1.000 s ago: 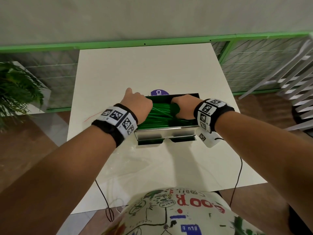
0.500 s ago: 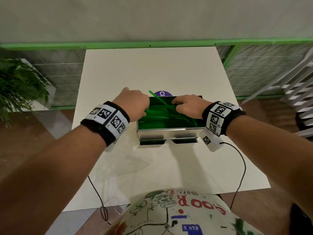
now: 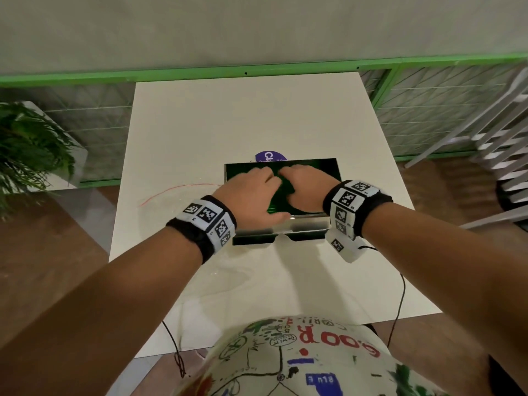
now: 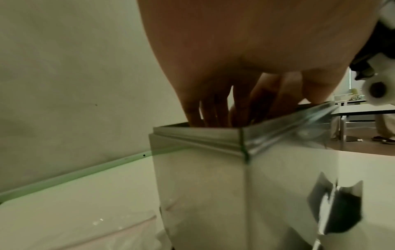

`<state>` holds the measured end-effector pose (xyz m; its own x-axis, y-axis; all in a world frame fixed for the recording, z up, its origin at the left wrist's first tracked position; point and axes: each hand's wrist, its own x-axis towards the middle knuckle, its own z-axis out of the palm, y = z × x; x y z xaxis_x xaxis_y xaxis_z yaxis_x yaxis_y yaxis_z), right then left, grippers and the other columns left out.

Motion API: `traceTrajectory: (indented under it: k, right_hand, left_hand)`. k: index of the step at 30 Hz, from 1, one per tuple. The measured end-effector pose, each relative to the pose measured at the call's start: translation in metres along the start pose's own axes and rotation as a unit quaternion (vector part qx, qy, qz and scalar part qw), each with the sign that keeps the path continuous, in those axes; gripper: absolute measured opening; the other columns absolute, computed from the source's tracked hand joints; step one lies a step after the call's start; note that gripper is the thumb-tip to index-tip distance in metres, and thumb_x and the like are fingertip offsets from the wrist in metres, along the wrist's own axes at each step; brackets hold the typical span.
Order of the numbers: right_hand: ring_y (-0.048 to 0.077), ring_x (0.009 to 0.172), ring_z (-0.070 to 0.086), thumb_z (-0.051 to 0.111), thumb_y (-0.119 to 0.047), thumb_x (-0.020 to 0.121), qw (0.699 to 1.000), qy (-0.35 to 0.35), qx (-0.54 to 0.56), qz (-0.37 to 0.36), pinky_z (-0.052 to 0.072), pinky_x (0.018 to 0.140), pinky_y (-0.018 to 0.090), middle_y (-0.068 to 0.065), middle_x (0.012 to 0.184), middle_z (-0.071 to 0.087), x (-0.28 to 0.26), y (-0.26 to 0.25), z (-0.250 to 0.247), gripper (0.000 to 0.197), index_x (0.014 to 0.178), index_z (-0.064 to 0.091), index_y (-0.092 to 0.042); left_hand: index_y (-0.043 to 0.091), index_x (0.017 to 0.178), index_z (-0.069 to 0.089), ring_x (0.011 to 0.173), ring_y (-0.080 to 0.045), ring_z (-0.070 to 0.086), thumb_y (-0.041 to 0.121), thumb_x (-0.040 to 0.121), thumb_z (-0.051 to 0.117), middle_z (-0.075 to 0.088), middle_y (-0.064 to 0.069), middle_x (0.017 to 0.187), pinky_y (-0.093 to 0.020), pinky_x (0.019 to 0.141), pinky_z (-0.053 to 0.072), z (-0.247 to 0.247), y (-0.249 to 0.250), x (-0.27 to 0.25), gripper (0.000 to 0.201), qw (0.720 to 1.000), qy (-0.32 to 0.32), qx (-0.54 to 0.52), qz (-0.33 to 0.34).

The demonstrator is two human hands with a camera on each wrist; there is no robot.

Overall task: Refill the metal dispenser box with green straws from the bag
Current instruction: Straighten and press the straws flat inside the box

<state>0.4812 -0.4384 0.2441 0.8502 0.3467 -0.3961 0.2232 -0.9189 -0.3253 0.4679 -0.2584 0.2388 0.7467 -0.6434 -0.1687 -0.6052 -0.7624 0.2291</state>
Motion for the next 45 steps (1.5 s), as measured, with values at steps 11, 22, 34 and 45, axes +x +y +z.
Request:
traceTrajectory:
  k: [11,22,34,45]
  right_hand:
    - [0.02,0.085,0.064,0.056,-0.021,0.084,0.99,-0.124,-0.034,0.052,0.051,0.067,0.028,0.005,0.097,0.065,0.029,-0.022,-0.028,0.034,0.117,0.059,-0.013]
    - [0.033,0.11,0.059,0.049,-0.026,0.095,0.976,-0.149,-0.156,0.028,0.047,0.091,0.038,0.022,0.126,0.056,0.033,-0.036,0.019,0.046,0.131,0.044,0.003]
    - [0.025,0.092,0.06,0.075,-0.023,0.062,0.964,-0.198,-0.166,0.061,0.057,0.083,0.038,0.008,0.103,0.059,0.021,-0.045,0.009,0.081,0.135,0.042,-0.007]
    - [0.022,0.078,0.064,0.081,-0.025,0.055,0.967,-0.204,-0.144,0.045,0.059,0.069,0.034,0.005,0.09,0.065,0.022,-0.044,0.007,0.054,0.104,0.061,-0.012]
  left_hand:
    - [0.019,0.166,0.009,0.159,-0.032,0.012,0.103,0.067,0.034,0.011,-0.012,0.173,-0.055,0.128,0.008,0.029,0.013,0.015,0.132,0.971,-0.18,0.0,-0.159]
    - [0.012,0.162,0.019,0.146,-0.033,0.03,0.093,0.073,0.038,0.038,-0.012,0.153,-0.064,0.125,0.011,0.051,0.035,-0.011,0.122,0.985,-0.071,-0.011,-0.159]
    - [0.008,0.152,0.038,0.144,-0.033,0.028,0.089,0.072,0.043,0.037,-0.01,0.144,-0.064,0.124,0.014,0.055,0.041,-0.022,0.115,0.988,0.006,-0.011,-0.151]
    - [0.011,0.128,0.054,0.132,-0.035,0.042,0.084,0.069,0.051,0.048,-0.012,0.132,-0.066,0.12,0.022,0.063,0.044,-0.028,0.094,0.988,0.065,-0.015,-0.142]
